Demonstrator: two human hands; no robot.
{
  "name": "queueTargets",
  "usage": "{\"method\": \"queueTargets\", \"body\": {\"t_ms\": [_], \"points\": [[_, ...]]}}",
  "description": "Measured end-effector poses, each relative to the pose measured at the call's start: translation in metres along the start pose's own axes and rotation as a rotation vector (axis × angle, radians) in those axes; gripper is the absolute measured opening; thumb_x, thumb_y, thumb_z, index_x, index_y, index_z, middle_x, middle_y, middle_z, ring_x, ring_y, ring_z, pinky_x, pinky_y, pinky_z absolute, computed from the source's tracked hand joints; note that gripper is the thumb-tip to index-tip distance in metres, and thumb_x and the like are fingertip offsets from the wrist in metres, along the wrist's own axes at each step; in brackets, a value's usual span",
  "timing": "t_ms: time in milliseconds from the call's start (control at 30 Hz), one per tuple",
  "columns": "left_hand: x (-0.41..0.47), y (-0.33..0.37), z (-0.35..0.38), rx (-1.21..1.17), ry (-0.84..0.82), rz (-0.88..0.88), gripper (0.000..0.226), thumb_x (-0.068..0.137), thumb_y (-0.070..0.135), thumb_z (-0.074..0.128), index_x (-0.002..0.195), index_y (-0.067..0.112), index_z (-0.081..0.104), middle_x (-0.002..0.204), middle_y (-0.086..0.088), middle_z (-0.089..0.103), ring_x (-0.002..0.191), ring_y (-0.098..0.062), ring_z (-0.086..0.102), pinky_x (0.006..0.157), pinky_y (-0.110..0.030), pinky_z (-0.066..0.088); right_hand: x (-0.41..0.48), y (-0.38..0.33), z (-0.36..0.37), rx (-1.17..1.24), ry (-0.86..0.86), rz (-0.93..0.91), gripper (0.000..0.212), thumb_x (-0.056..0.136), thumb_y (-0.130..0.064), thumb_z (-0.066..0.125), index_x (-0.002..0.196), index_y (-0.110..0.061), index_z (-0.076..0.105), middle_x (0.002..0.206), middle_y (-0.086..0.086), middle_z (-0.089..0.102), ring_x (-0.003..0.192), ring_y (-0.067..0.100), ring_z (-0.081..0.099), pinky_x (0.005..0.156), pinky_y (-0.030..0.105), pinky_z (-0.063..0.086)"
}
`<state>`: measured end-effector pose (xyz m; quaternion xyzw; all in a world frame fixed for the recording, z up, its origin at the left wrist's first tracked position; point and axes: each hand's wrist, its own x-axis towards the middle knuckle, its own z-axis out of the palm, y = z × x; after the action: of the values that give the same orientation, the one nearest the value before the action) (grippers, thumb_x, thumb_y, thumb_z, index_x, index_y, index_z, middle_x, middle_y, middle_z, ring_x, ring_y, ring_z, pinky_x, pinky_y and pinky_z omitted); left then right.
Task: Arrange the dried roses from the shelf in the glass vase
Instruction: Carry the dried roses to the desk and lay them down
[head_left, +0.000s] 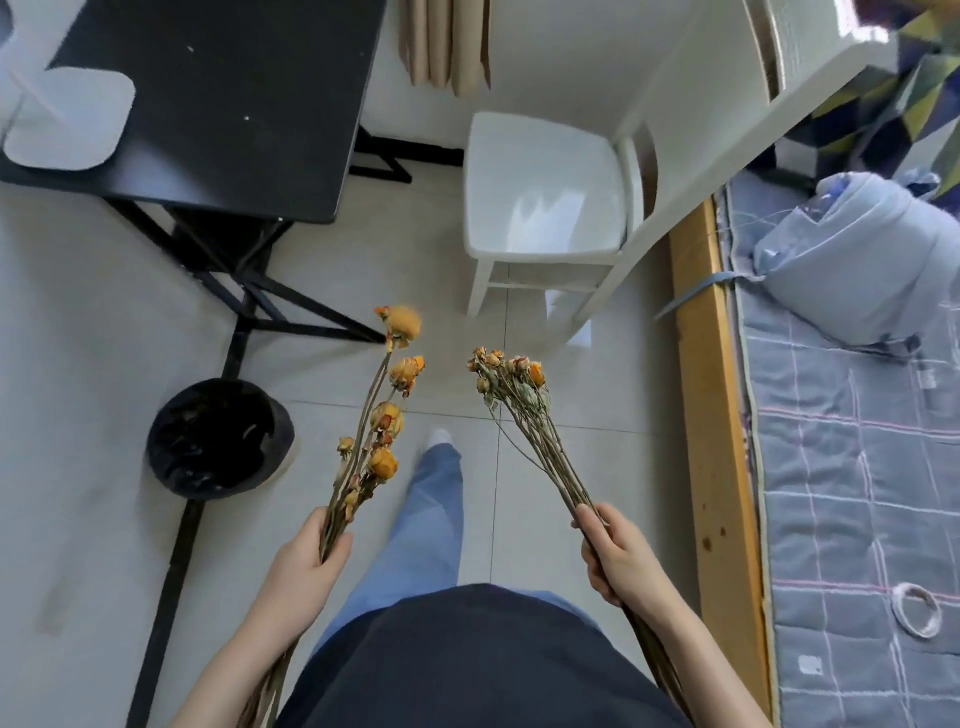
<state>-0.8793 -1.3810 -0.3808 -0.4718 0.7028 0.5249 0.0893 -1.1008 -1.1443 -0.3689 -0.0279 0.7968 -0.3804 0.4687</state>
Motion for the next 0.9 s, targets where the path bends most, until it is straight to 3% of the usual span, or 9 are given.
{"method": "queueTargets", "body": {"t_ms": [100, 233, 367, 500, 733, 833, 900], "points": [[0.059, 0.045, -0.011, -0.005, -0.016, 0.034, 0.024, 0.093, 0.021, 0.05, 0.09, 0.045, 0.045, 0.09, 0.011, 0.062, 0.076, -0.012, 0.059, 0.06, -0.022, 0.043, 0.044, -0.04, -0.021, 0.043, 0.049, -0.017, 0.031, 0.097, -0.034, 0.041, 0.09, -0.005, 0.049, 0.053, 0.004, 0.037, 0.035, 0.015, 0.028, 0.034, 0.019, 0.02], [0.129, 0.103, -0.029, 0.058, -0.028, 0.094, 0.011, 0.093, 0.025, 0.051, 0.101, 0.032, 0.052, 0.063, 0.008, 0.056, 0.045, -0.003, 0.047, 0.047, -0.022, 0.037, 0.097, -0.094, -0.049, 0.086, 0.101, -0.019, 0.034, 0.097, -0.033, 0.042, 0.091, 0.0, 0.048, 0.056, 0.008, 0.035, 0.034, 0.015, 0.025, 0.034, 0.017, 0.019], [0.179, 0.16, -0.046, 0.048, 0.003, 0.109, 0.007, 0.093, 0.023, 0.05, 0.098, 0.026, 0.053, 0.053, 0.006, 0.049, 0.042, -0.004, 0.042, 0.047, -0.024, 0.033, 0.14, -0.144, -0.076, 0.117, 0.102, -0.037, 0.034, 0.098, -0.031, 0.042, 0.091, 0.002, 0.046, 0.055, 0.008, 0.032, 0.034, 0.015, 0.023, 0.034, 0.016, 0.018], [0.214, 0.203, -0.049, 0.022, 0.05, 0.072, 0.007, 0.093, 0.024, 0.05, 0.087, 0.024, 0.051, 0.049, 0.006, 0.043, 0.039, -0.005, 0.041, 0.045, -0.025, 0.032, 0.188, -0.191, -0.101, 0.065, 0.044, -0.065, 0.032, 0.098, -0.031, 0.041, 0.09, -0.001, 0.047, 0.052, 0.004, 0.034, 0.035, 0.014, 0.024, 0.033, 0.017, 0.019], [0.264, 0.259, -0.035, 0.014, 0.172, -0.004, 0.008, 0.093, 0.03, 0.048, 0.092, 0.023, 0.051, 0.053, 0.003, 0.046, 0.04, -0.006, 0.041, 0.045, -0.025, 0.033, 0.281, -0.27, -0.152, -0.051, -0.123, -0.118, 0.032, 0.097, -0.034, 0.042, 0.089, -0.003, 0.048, 0.05, 0.0, 0.037, 0.035, 0.014, 0.026, 0.033, 0.018, 0.022], [0.272, 0.285, -0.031, 0.024, 0.199, -0.053, 0.011, 0.093, 0.029, 0.048, 0.095, 0.02, 0.052, 0.059, -0.004, 0.055, 0.049, -0.015, 0.051, 0.05, -0.028, 0.034, 0.307, -0.304, -0.168, -0.131, -0.152, -0.161, 0.034, 0.096, -0.038, 0.043, 0.089, -0.004, 0.048, 0.05, -0.001, 0.039, 0.034, 0.014, 0.03, 0.033, 0.018, 0.023], [0.293, 0.305, -0.032, -0.061, 0.279, -0.114, 0.013, 0.093, 0.028, 0.049, 0.093, 0.017, 0.053, 0.053, -0.002, 0.051, 0.046, -0.014, 0.047, 0.049, -0.028, 0.032, 0.347, -0.347, -0.182, -0.221, -0.258, -0.192, 0.034, 0.097, -0.037, 0.042, 0.088, -0.004, 0.047, 0.049, -0.002, 0.039, 0.033, 0.014, 0.031, 0.032, 0.018, 0.022]]}}
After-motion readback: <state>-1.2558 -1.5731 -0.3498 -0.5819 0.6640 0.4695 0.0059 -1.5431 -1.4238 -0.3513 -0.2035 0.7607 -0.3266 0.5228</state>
